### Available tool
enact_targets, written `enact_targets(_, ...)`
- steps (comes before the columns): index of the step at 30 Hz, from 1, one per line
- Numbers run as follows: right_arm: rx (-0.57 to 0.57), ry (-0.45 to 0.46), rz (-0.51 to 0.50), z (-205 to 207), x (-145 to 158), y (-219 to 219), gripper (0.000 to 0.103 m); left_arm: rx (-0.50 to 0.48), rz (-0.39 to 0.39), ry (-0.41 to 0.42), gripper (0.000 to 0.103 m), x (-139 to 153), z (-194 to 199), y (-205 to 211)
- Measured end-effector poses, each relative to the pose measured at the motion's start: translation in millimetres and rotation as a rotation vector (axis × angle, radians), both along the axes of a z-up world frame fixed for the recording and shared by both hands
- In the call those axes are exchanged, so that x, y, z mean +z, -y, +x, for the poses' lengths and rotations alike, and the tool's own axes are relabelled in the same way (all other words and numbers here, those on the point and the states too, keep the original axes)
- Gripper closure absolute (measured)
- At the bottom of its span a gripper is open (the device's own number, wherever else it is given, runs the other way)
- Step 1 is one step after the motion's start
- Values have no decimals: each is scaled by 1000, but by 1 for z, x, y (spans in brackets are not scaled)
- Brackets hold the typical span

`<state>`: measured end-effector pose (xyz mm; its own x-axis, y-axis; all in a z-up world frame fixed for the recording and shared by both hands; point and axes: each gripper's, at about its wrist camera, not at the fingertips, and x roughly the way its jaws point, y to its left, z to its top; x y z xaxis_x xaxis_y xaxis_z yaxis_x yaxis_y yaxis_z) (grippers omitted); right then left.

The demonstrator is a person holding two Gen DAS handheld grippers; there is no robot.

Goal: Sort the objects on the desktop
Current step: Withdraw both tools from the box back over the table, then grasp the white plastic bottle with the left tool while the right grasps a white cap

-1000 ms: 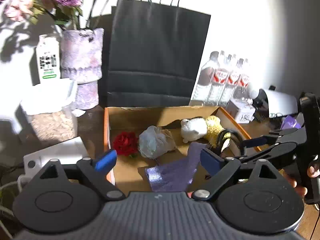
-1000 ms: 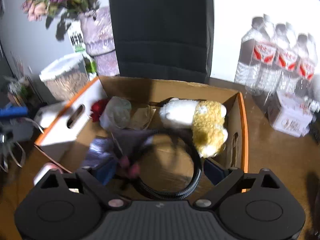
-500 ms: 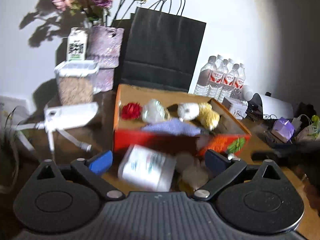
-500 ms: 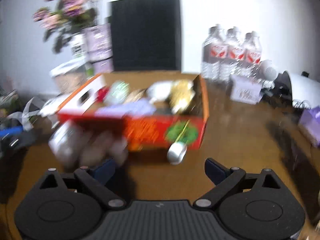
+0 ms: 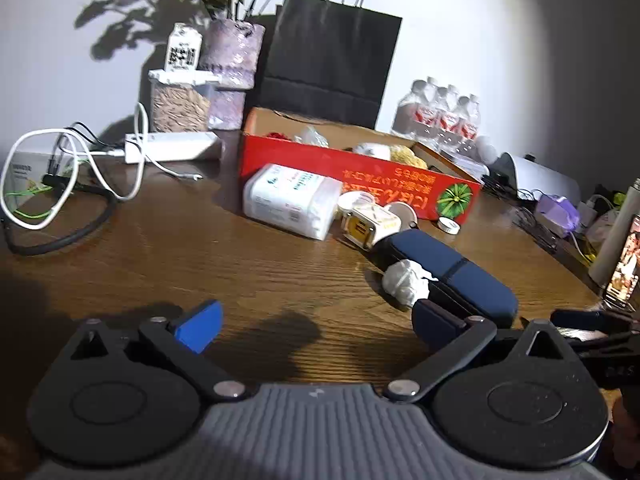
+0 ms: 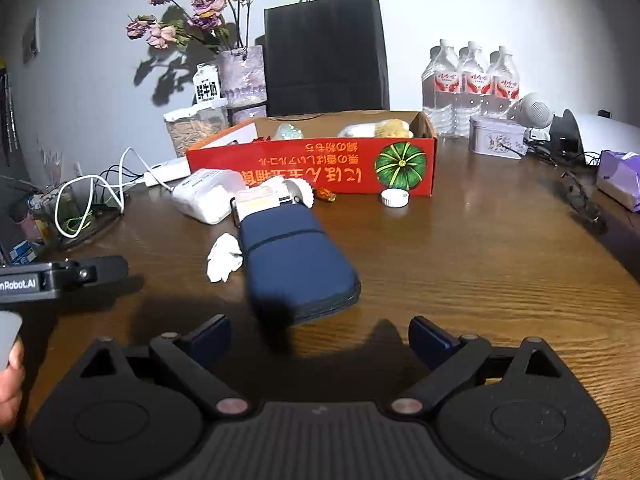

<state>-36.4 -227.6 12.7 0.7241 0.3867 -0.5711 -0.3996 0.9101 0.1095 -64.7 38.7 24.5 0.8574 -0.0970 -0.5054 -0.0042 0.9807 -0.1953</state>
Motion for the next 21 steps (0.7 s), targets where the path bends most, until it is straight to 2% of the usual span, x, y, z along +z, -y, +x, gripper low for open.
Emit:
enact_targets(4,-4,30,7,-6,-1,1,8,6,12,18,0,-2,-4,2)
enact_targets(8,1,29,-4,-7,-2,-2,8,-29,43,-25,0,-4,1,10)
enact_targets(12,15,27,-24,-7,-3,-6,9,-36,46,-20,0,-5,0,11)
enact_targets(16,36,20,4,-5,2,-3,15,-40,33,-32,0,-4,5,8)
enact_targets(18,61,17,54,3,11,1,16,-43,47,-18,0,2,11,6)
enact_targets(21,69,36,66,26,26,-2,16,-53,89,36,0,15,31,2)
